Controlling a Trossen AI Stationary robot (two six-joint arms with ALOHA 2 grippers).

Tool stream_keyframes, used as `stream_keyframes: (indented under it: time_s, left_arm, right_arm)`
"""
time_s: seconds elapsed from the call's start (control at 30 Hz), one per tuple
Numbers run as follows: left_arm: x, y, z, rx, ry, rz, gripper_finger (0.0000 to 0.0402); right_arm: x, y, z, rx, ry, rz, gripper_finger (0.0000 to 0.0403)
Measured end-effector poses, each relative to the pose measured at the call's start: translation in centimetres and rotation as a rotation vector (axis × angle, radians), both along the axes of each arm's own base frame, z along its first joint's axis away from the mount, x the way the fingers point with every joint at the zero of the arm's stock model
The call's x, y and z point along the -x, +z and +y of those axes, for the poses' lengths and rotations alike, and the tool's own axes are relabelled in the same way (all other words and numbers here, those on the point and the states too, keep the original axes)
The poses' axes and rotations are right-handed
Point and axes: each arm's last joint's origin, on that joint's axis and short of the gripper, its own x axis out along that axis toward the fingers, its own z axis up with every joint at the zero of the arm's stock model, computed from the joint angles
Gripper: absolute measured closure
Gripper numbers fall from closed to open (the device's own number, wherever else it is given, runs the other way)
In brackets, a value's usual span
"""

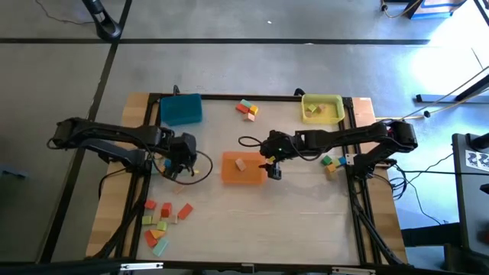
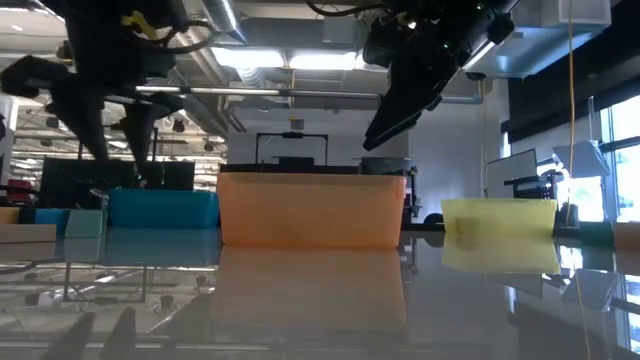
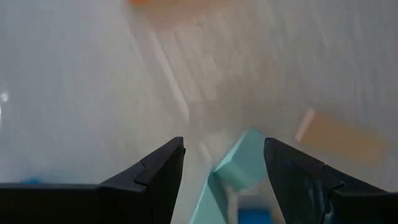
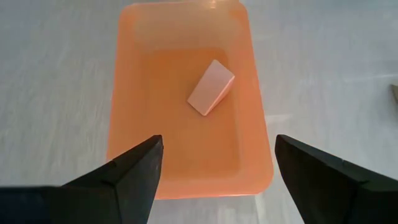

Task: Sort blocks by size
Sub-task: Put the blue triangular block into the orange bin

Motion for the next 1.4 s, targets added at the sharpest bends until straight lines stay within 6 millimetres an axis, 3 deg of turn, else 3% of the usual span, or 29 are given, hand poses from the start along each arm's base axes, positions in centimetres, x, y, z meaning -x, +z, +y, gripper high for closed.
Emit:
stream_keyframes:
  time_s: [0.17,0.63,1.03,1.4]
  left_arm:
    - [-0.2,-0.5,-0.4,-0.014,-0.103,0.042,0.0191]
    - [-0.8,-5.0,-0.7,0.003,-0.221,0.254,0.0192]
    - [-1.1,-7.6,-0.6,-0.062,-0.309,0.279,0.0194]
    - [-1.1,-7.7,-0.6,-0.065,-0.348,0.269,0.0286]
  right_arm:
    - [0.0,0.0,0.0,0.000,0.000,0.001,0.0095]
    - [0.0,0.0,0.0,0.001,-0.001,0.005,0.0095]
    - [0.0,0.0,0.0,0.001,0.000,0.003,0.0095]
    - [0.1,-0.1,0.0,-0.002,0.001,0.015,0.0095]
